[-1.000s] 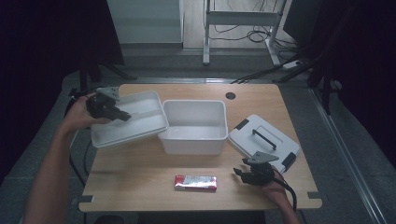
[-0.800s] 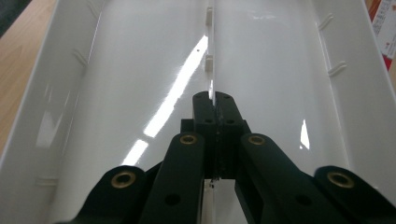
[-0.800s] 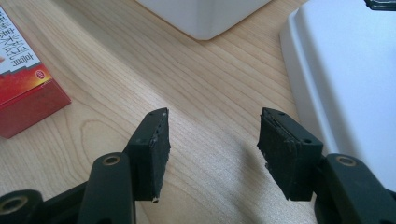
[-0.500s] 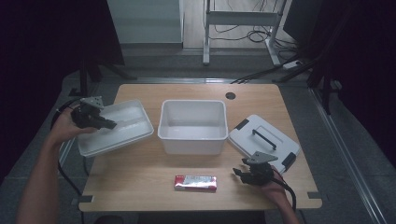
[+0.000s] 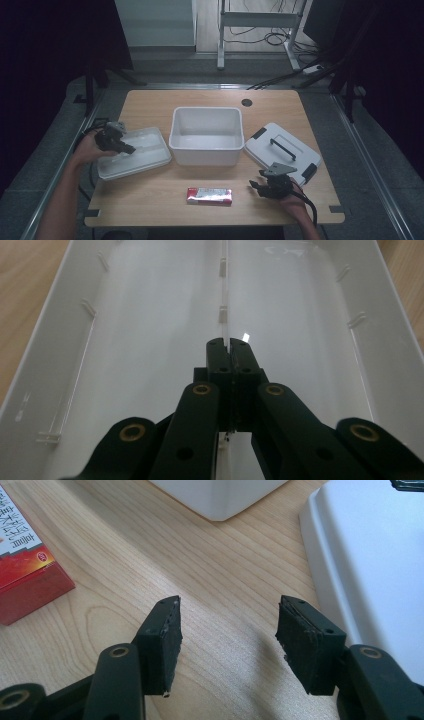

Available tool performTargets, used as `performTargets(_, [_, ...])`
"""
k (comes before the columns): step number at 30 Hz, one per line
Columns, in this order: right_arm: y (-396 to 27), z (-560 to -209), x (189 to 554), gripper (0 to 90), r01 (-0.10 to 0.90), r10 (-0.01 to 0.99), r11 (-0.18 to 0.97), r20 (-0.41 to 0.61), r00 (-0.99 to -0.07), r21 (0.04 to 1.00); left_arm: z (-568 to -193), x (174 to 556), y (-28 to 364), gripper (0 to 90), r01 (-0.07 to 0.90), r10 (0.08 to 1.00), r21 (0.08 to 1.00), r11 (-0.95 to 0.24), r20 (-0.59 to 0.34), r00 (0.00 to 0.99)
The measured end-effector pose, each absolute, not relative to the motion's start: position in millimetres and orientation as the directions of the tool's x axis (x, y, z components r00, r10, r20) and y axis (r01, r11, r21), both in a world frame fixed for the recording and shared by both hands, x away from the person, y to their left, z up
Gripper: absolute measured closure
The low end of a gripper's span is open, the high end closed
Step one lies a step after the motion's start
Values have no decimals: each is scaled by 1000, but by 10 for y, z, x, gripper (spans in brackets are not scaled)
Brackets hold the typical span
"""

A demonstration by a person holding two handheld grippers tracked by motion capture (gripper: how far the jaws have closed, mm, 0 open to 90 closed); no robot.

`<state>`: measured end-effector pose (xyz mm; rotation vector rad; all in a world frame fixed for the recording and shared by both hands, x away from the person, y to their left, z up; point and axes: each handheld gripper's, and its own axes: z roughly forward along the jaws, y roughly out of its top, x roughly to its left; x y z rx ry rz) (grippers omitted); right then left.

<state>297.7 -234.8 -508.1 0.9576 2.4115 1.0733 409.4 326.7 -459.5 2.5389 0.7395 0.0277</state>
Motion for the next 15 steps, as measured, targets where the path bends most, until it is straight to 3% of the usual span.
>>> performTargets(15, [-2363, -5066, 2974, 421, 441, 697, 486, -30, -716, 754, -4830, 4057, 3215, 895, 508, 515, 430, -747, -110, 850])
